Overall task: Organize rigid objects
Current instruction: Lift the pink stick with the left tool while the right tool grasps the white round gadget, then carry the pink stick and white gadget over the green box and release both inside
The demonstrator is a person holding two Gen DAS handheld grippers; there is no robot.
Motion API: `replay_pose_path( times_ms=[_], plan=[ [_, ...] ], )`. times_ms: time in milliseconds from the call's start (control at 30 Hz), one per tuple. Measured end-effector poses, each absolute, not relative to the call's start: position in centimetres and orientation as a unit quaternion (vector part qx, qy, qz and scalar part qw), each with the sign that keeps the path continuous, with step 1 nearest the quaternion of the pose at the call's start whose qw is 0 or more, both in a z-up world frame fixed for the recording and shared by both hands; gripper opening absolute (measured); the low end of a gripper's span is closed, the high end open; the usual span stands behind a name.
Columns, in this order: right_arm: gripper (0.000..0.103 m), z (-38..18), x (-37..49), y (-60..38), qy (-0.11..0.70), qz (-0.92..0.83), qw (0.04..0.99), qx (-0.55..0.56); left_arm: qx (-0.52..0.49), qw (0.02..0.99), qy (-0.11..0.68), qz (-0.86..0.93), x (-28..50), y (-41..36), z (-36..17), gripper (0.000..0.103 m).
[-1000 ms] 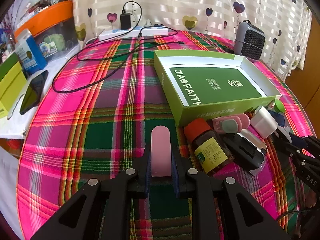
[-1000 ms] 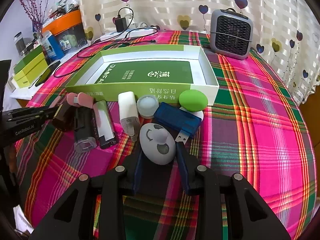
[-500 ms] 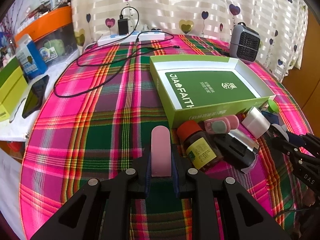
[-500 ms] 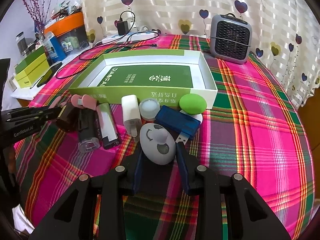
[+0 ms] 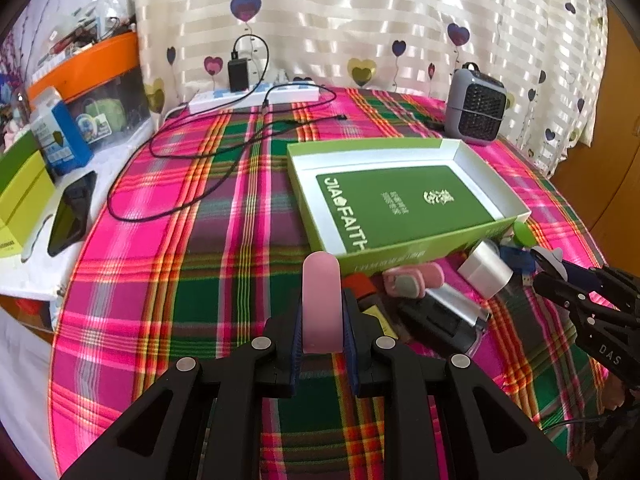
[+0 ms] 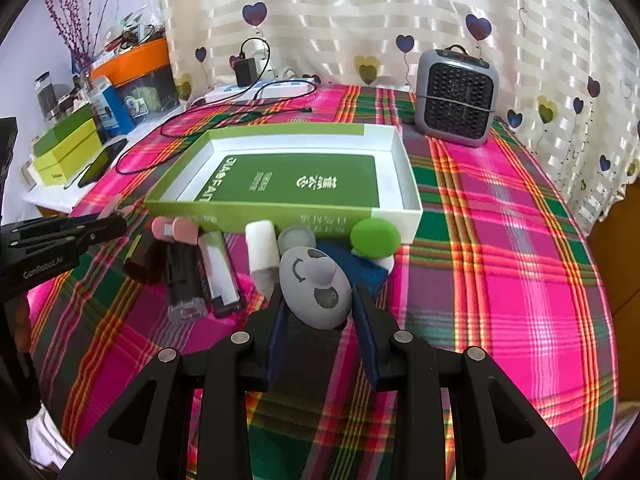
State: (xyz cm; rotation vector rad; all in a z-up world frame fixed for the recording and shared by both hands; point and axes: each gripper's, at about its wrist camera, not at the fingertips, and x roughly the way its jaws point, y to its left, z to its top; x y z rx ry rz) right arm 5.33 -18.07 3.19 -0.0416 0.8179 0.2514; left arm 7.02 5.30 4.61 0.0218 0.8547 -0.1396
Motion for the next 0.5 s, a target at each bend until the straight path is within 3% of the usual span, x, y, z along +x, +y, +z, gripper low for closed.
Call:
replay_pose_path(
  times_ms=[500],
  plan=[
    [0.033,5.6,10.8,-18.5,0.384,0.121,0.915,-0.020,0.019,0.904,0.416,-0.094,11.5,3.4,5.3,0.017]
  ],
)
